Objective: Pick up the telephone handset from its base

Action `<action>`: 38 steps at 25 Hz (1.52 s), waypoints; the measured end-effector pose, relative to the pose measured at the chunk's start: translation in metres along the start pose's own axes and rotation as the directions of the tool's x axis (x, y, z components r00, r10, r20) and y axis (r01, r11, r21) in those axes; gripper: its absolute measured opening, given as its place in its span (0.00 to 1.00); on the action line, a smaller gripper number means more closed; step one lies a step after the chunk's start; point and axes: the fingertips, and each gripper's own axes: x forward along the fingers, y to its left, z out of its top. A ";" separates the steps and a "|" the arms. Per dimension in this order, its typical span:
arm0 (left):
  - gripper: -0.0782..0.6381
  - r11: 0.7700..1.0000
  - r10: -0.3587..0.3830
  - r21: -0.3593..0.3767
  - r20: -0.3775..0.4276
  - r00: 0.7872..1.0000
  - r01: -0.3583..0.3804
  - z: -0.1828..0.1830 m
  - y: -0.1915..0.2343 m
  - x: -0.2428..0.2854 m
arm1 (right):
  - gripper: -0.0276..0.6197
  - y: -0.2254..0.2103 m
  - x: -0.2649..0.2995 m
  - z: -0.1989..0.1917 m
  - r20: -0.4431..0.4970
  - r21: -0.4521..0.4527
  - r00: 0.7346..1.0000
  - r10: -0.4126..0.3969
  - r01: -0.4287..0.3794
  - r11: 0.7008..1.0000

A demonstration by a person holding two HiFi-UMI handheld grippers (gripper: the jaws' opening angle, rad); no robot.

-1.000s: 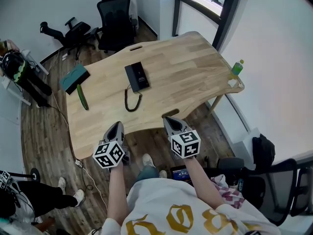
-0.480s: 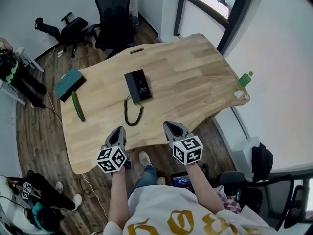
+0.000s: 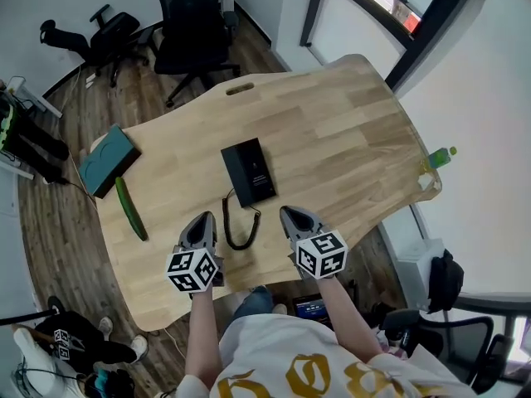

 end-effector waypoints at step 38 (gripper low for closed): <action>0.12 0.994 -0.112 0.004 -0.052 0.992 0.113 0.035 0.011 0.085 | 0.05 -0.032 0.073 0.044 -0.002 -0.050 0.999 -0.048 0.048 0.998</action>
